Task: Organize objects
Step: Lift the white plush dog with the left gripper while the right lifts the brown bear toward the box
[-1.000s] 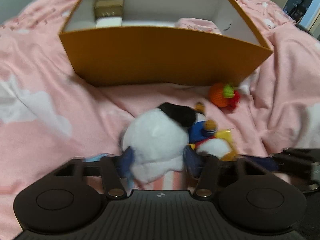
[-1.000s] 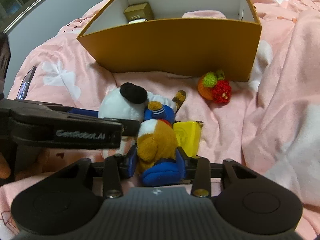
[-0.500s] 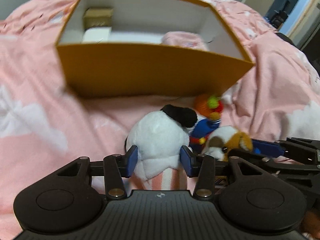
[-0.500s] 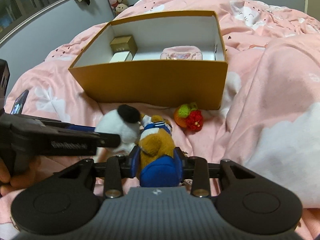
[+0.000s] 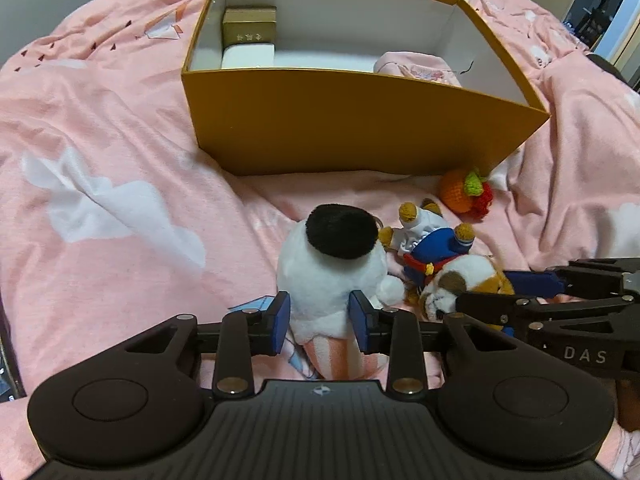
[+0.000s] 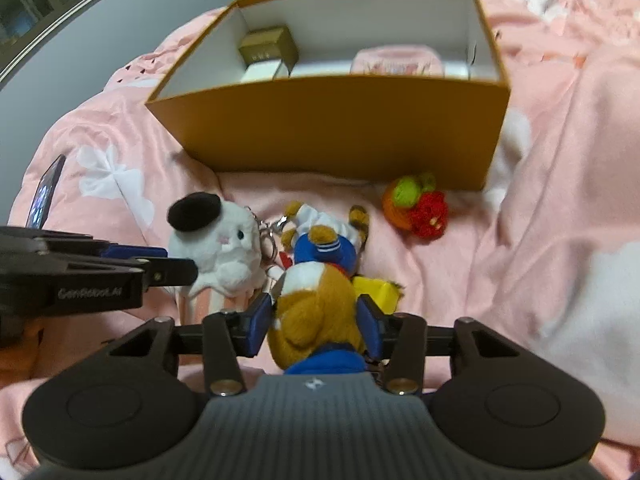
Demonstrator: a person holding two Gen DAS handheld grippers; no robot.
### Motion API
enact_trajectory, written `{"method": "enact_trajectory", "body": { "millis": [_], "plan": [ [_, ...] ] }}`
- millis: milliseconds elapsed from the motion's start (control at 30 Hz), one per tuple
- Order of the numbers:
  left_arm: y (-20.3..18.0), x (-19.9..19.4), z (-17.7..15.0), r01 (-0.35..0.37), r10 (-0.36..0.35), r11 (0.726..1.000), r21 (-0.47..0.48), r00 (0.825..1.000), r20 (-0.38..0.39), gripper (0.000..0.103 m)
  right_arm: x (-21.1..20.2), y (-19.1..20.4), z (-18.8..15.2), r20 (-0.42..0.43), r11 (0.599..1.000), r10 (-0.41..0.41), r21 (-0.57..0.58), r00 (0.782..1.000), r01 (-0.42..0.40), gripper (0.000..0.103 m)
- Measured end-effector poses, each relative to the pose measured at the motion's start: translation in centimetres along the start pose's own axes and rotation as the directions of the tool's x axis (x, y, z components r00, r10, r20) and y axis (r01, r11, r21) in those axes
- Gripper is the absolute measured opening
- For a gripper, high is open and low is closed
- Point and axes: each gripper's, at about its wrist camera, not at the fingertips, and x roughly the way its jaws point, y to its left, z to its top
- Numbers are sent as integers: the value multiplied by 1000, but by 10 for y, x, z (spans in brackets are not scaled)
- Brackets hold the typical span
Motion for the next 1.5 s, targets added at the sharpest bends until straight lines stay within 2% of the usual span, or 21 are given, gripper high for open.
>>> {"method": "enact_trajectory", "body": {
  "millis": [100, 133, 233, 400, 500, 533, 600, 700, 833, 1000, 1167, 1267, 1400, 1500],
  "plan": [
    [3, -2, -3, -7, 7, 1000, -8, 1000, 3, 39, -4, 2, 0, 11, 1000, 7, -6, 1000, -7, 40],
    [5, -2, -4, -8, 8, 1000, -12, 1000, 5, 39, -9, 5, -1, 38, 1000, 19, -17, 999, -18, 33],
    [8, -3, -5, 4, -3, 1000, -26, 1000, 10, 39, -13, 14, 3, 60, 998, 47, -53, 997, -44, 34],
    [17, -3, -4, 40, -39, 997, -66, 999, 14, 40, 16, 26, 7, -37, 996, 8, -94, 999, -12, 35],
    [19, -6, -4, 59, -57, 995, -83, 998, 25, 41, 24, 31, 7, -59, 993, -9, -117, 998, 2, 36],
    [18, -8, -4, 62, -59, 995, -84, 998, 33, 44, 25, 32, 6, -59, 992, -13, -123, 998, 6, 37],
    [18, -14, -4, 89, -84, 992, -91, 994, 65, 65, 25, 34, 6, -56, 992, -16, -128, 998, 8, 37],
    [18, -20, -1, 166, -155, 979, -115, 983, 99, 76, 26, 35, 5, -55, 991, -5, -133, 998, -2, 37],
    [7, -5, 0, 121, -116, 985, -119, 992, 48, 77, 25, 37, 2, -52, 987, -5, -160, 999, -3, 37],
    [-5, 7, 1, 16, -13, 994, -112, 1000, 26, 78, 25, 38, 0, -46, 985, -6, -173, 999, -3, 37],
    [-1, 19, -3, 14, -12, 991, -133, 1000, 14, 87, 24, 39, 0, -42, 982, -5, -188, 999, -3, 42],
    [4, 21, -5, 33, -30, 988, -154, 999, 21, 86, 24, 39, 3, -39, 979, -7, -204, 999, -1, 50],
    [8, 23, -7, 71, -67, 983, -169, 997, 31, 75, 32, 40, 9, -45, 976, -11, -217, 999, 1, 51],
    [10, 20, -6, 85, -80, 981, -174, 996, 36, 70, 35, 39, 10, -56, 976, -7, -219, 998, -6, 48]
  ]
}}
